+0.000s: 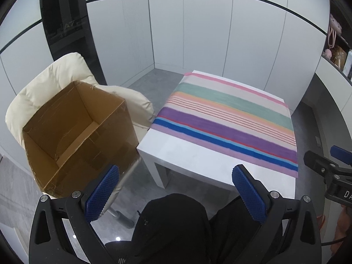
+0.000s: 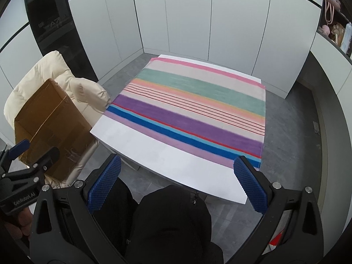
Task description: Organize objects
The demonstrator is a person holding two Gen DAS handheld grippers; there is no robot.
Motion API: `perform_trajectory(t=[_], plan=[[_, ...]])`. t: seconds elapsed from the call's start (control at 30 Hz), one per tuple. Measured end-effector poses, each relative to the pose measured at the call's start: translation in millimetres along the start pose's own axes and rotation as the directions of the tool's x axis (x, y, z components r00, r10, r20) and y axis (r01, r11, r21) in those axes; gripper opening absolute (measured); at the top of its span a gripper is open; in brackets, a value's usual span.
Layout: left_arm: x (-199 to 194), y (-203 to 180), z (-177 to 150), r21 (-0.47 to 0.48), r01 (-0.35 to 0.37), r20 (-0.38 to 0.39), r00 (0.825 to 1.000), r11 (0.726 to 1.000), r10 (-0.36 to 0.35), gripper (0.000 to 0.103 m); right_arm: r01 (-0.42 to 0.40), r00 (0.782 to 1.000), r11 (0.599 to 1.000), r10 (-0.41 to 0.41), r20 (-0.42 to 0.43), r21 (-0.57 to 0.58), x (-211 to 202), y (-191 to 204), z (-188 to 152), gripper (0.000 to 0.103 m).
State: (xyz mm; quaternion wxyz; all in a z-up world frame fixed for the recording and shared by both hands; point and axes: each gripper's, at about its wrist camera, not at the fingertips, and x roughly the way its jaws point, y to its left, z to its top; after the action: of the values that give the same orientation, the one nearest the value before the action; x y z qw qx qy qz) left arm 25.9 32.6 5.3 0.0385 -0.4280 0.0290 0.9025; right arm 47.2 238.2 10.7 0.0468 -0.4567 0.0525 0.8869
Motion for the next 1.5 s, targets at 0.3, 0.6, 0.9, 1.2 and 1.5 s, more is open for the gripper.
perform_trajectory(t=[0.3, 0.6, 0.9, 1.2, 1.5], plan=[[-0.6, 0.2, 1.4, -0.001, -0.004, 0.012, 1.000, 1.000, 0.004, 0.103, 0.019, 1.000, 1.000, -0.019, 0.014, -0.017, 1.1, 6.7, -0.4, 0.103], [-0.6, -0.1, 1.4, 0.001, -0.006, 0.018, 1.000, 1.000, 0.006, 0.103, 0.021, 0.999, 1.000, -0.021, 0.024, -0.023, 1.3, 8.9, 1.2, 0.103], [-1.3, -4.4, -0.1, 0.016, 0.001, 0.021, 1.000, 1.000, -0.001, 0.103, 0.017, 1.000, 1.000, -0.016, 0.025, -0.017, 1.2, 8.9, 2.6, 0.103], [-1.1, -2.3, 0.2, 0.010, -0.001, 0.019, 1.000, 1.000, 0.001, 0.103, 0.014, 1.000, 1.000, -0.014, 0.023, -0.017, 2.1, 8.1, 2.3, 0.103], [-0.9, -3.0, 0.9, 0.010, -0.002, 0.020, 1.000, 1.000, 0.002, 0.103, 0.013, 1.000, 1.000, -0.013, 0.021, -0.020, 2.5, 10.0, 1.9, 0.103]])
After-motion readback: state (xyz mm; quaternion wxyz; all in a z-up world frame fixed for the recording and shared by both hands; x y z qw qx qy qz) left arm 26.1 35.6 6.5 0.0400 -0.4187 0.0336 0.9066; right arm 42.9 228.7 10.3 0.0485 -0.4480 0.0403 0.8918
